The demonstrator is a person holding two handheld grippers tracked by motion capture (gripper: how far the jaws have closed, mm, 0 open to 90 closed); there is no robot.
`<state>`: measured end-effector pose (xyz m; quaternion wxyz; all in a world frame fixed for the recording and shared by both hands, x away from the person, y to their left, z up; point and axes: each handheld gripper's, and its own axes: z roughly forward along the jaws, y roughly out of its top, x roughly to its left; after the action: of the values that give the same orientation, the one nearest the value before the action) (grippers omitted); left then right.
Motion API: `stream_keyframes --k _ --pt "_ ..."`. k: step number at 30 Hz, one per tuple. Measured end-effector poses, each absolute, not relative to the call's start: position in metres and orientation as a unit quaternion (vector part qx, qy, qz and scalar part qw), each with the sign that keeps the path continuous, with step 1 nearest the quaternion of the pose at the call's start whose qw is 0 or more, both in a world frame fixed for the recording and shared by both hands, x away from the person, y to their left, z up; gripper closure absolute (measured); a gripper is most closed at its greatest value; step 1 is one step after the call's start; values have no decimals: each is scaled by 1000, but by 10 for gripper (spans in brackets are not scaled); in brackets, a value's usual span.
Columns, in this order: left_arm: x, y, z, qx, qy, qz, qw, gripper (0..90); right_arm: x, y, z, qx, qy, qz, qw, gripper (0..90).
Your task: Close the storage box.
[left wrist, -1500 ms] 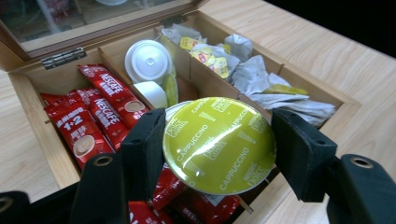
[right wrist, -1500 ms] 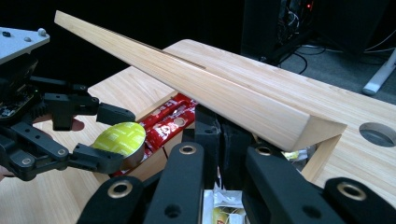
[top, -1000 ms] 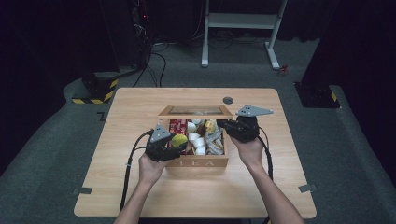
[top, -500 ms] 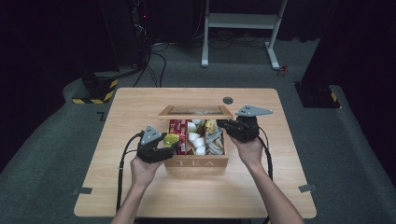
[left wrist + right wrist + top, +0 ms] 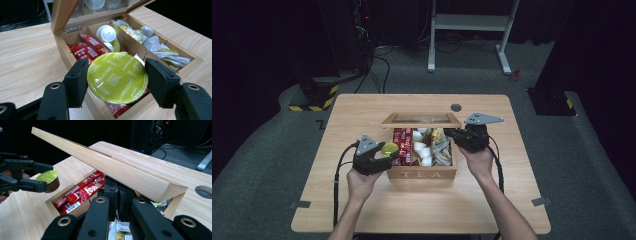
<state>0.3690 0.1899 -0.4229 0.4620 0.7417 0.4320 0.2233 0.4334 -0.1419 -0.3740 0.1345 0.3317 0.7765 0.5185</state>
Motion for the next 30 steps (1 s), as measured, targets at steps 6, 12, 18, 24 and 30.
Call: stream_keyframes --k 6,12,18,24,30 --pt "367 196 -420 735 437 226 468 383 434 -142 -374 332 777 517 135 875" --pt "365 200 -420 733 438 230 467 383 434 -142 -373 332 777 517 135 875" --pt "365 205 -420 729 445 232 466 383 433 -142 -374 333 777 518 134 875" --pt "364 212 -419 725 450 236 464 383 433 -142 -373 332 777 518 134 875" --pt "363 218 -421 724 454 238 461 383 433 -142 -374 332 776 520 134 875"
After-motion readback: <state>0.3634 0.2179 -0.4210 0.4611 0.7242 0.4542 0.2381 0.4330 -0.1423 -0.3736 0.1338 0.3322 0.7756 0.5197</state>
